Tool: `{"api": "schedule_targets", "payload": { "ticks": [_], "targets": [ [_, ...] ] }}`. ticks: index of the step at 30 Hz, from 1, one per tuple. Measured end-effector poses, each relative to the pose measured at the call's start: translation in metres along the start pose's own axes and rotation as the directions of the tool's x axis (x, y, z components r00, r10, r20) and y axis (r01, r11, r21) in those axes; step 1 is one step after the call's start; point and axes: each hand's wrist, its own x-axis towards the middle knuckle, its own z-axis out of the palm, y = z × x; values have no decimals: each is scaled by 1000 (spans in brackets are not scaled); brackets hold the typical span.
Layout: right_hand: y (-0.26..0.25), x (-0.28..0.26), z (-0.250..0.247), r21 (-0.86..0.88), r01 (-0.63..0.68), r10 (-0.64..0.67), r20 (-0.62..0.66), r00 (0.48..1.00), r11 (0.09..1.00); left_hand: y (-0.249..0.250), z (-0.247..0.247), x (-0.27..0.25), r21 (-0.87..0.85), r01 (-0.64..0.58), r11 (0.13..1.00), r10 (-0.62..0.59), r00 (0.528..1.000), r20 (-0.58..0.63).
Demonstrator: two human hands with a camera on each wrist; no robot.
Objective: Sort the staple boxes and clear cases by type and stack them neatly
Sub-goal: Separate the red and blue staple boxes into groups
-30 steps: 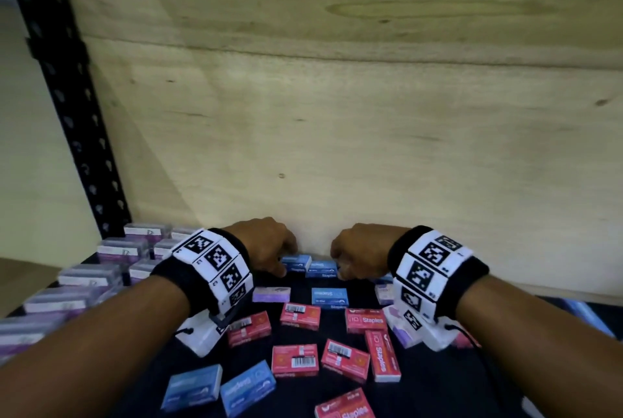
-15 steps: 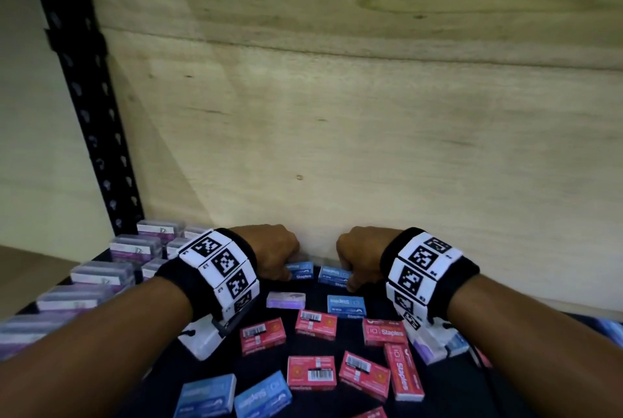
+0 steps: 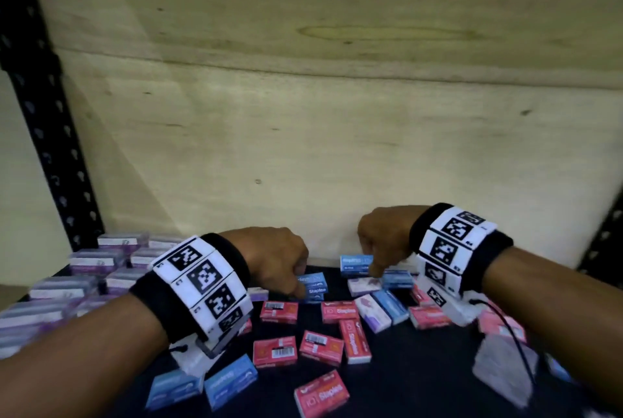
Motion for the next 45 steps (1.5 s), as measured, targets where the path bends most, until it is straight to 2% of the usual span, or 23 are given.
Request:
{"api": "schedule_targets", "payload": {
  "ticks": [5,7,11,17,22,25,31,34,38,45],
  "targets": [
    [49,-46,35,49,-133,130,49,990,990,64,2,0,27,-153,988,153,988,-7],
    [60,-64,50,120,-168,157,101,982,978,87,6,2,54,-218,974,219,976,-13],
    [74,-90,70,107,-223,207,145,968,969,123,14,7,66,-305,950,306,952,7],
    [82,-111,89,137,-240,223,126,967,961,149,22,11,38,-323,946,320,946,57],
    [78,-114,91,160,-228,208,128,970,961,154,27,10,12,-302,953,300,950,85],
    [74,-115,90,117,-218,200,148,968,969,153,29,9,6,-308,952,306,947,94],
    [73,-106,79,176,-210,196,91,976,962,123,19,5,-43,-254,966,255,967,19],
    [66,-95,69,183,-155,153,27,988,971,89,10,-1,-74,-163,984,161,987,-25],
    [45,-70,60,190,-62,71,-42,997,980,33,7,-11,-35,-34,999,33,998,-49],
    [-11,-16,40,169,148,-130,-115,985,975,-51,26,-35,-61,210,976,-210,978,3]
  ]
}}
